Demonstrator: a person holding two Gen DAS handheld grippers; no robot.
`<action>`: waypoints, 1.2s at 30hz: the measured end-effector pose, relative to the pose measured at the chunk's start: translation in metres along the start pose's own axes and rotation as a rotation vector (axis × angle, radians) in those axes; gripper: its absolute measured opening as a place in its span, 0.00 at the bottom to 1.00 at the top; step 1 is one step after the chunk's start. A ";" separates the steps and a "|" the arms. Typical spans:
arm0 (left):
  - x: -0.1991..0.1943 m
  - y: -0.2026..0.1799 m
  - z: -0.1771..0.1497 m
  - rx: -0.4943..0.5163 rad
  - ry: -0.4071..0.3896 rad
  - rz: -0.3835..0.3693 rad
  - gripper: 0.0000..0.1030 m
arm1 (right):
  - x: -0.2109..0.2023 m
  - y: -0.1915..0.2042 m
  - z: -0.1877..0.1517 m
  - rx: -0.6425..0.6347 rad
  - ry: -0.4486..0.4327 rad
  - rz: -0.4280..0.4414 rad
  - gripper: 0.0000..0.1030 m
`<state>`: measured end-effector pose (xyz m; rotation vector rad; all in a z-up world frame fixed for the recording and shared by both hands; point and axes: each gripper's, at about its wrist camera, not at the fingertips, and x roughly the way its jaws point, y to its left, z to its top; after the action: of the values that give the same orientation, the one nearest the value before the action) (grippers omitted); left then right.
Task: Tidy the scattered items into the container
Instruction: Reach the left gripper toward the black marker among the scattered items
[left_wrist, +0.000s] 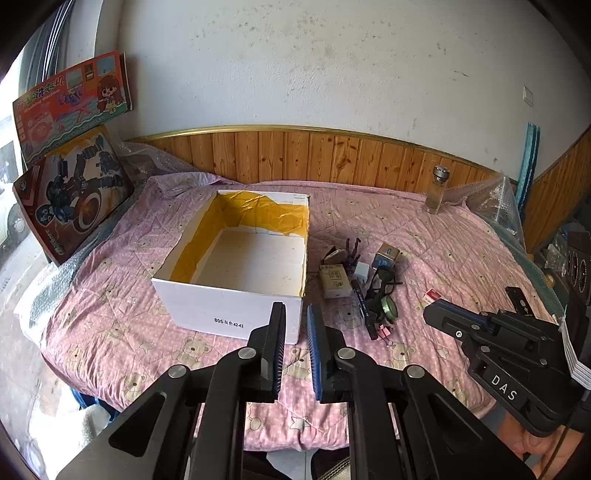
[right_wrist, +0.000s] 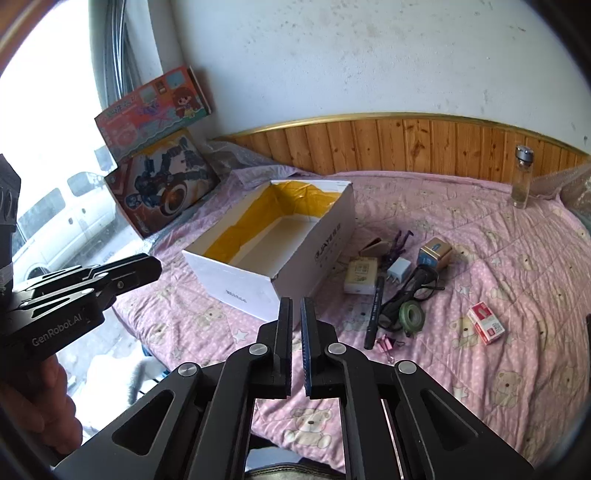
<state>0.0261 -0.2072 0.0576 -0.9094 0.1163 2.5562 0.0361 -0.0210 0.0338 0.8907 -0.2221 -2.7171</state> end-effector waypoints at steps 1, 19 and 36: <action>0.000 0.000 0.000 0.003 -0.003 -0.001 0.06 | -0.001 0.000 0.000 0.007 -0.006 0.006 0.03; 0.051 -0.008 0.013 -0.010 0.084 -0.050 0.55 | 0.033 -0.035 -0.003 0.097 0.025 0.014 0.55; 0.161 -0.041 0.015 -0.010 0.224 -0.227 0.56 | 0.099 -0.153 -0.041 0.342 0.201 -0.096 0.55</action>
<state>-0.0782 -0.1087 -0.0279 -1.1416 0.0620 2.2447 -0.0482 0.0920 -0.0887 1.2891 -0.6305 -2.6946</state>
